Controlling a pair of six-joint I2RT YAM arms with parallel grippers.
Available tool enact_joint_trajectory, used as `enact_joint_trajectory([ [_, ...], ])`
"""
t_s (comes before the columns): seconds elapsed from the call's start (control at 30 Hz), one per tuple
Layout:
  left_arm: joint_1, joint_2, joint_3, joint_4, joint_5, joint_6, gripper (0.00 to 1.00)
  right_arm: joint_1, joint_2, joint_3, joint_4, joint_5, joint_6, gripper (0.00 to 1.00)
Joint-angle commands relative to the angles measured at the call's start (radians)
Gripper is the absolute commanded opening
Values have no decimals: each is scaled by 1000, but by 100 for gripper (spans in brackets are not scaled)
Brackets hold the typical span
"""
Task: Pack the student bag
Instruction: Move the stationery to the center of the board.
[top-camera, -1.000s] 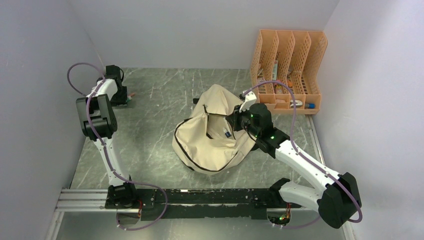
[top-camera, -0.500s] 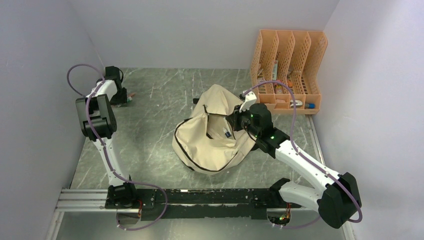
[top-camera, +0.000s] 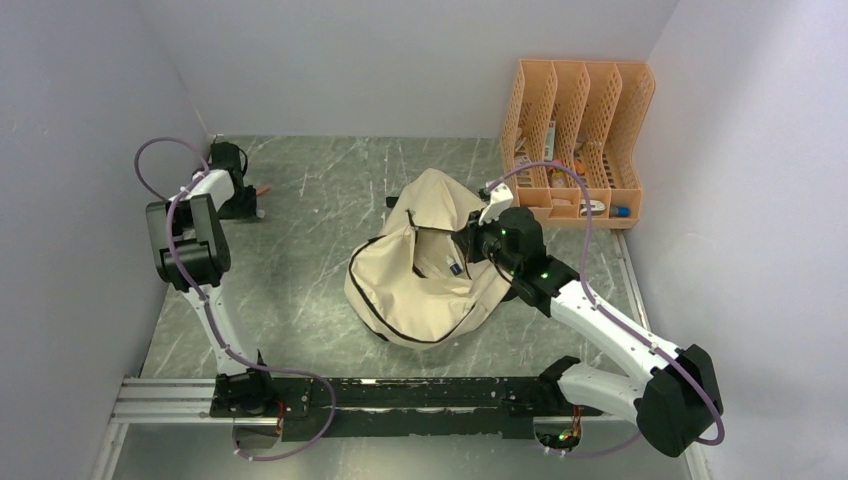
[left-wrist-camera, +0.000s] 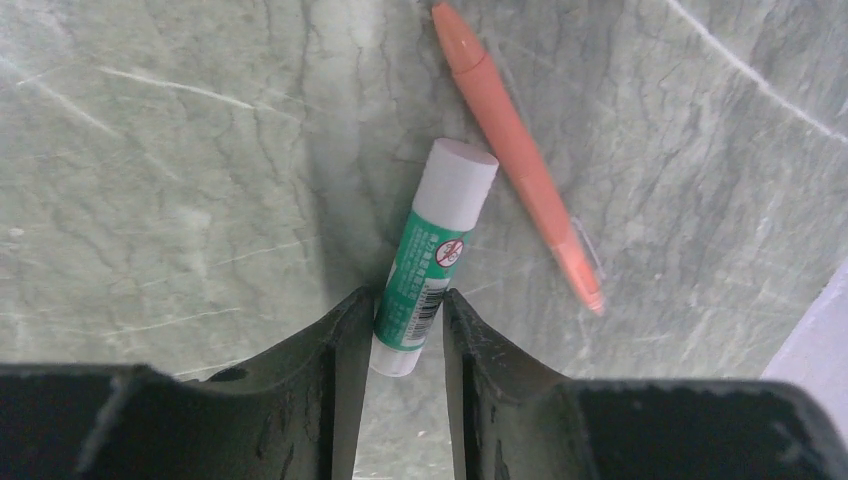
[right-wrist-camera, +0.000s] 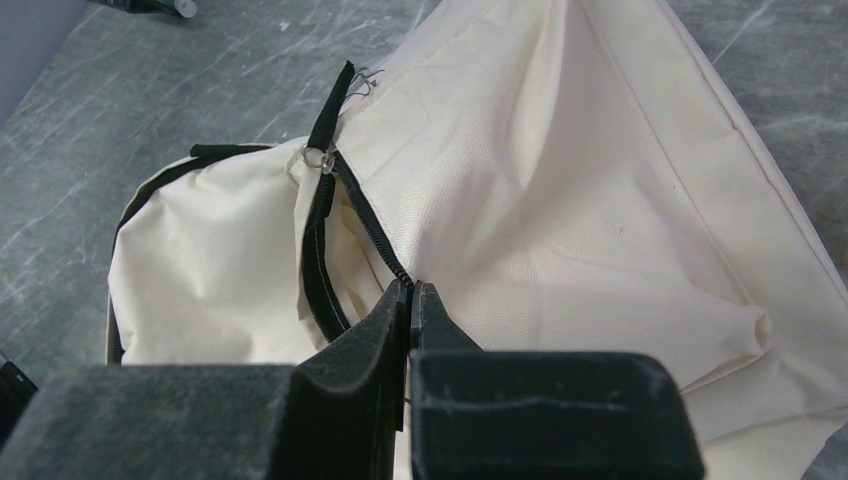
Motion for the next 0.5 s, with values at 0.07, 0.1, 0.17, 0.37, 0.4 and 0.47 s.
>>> enact_joint_trajectory([
  [0.07, 3, -29, -74, -53, 27, 135, 36, -4, -9, -17, 23, 0, 1, 0],
  [0.1, -1, -32, -79, -58, 26, 158, 35, -5, -9, -17, 25, -2, 2, 0],
  [0.17, -14, -37, -89, -65, 22, 208, 35, -5, -8, -16, 24, -3, 2, 0],
  [0.37, -62, -60, -147, -52, 49, 298, 31, -4, -9, -22, 26, -11, 5, 0],
  [0.4, -74, -68, -160, -41, 58, 308, 29, -5, -9, -23, 27, -11, 5, 0],
  [0.47, -108, -87, -191, -7, 71, 333, 24, -4, -8, -22, 28, -11, 3, 0],
])
